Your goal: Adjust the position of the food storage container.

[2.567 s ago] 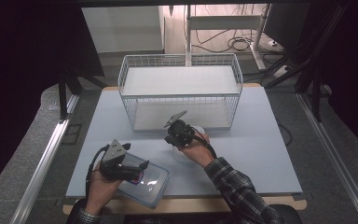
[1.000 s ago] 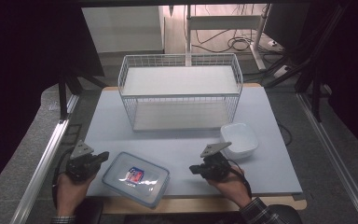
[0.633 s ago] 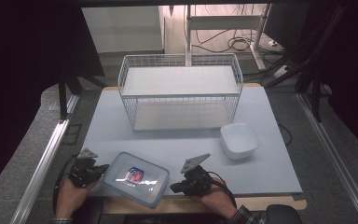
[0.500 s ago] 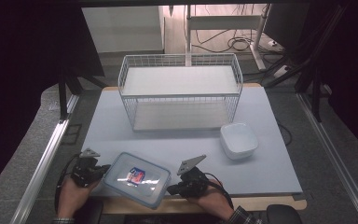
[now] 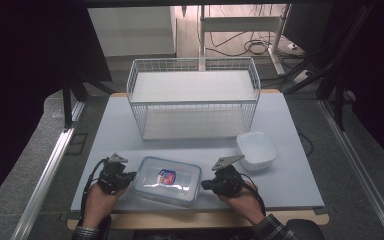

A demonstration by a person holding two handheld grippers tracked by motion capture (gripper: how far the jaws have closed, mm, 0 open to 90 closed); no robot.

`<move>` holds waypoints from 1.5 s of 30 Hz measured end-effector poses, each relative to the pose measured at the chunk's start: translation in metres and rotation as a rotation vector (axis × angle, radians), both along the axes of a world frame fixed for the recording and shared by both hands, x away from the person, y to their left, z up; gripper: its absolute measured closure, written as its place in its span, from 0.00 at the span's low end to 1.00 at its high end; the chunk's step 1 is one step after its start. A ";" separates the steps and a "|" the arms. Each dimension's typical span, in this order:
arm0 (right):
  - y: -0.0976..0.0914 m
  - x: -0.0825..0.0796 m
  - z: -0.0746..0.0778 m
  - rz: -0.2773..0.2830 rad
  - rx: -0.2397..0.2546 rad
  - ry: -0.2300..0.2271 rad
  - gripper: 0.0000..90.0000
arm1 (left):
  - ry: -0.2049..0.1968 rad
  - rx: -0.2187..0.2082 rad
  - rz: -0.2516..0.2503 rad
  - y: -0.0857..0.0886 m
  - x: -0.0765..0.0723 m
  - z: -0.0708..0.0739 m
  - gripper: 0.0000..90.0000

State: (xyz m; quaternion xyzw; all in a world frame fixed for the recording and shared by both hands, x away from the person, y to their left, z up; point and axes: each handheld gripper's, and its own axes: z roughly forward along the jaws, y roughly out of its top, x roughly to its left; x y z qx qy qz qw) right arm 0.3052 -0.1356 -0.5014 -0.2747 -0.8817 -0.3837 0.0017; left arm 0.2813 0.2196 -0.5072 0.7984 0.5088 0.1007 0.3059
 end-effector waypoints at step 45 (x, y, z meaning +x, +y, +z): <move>-0.072 0.068 0.019 -0.342 -0.127 -0.227 0.99 | -0.160 -0.075 -0.100 -0.037 0.017 -0.004 0.93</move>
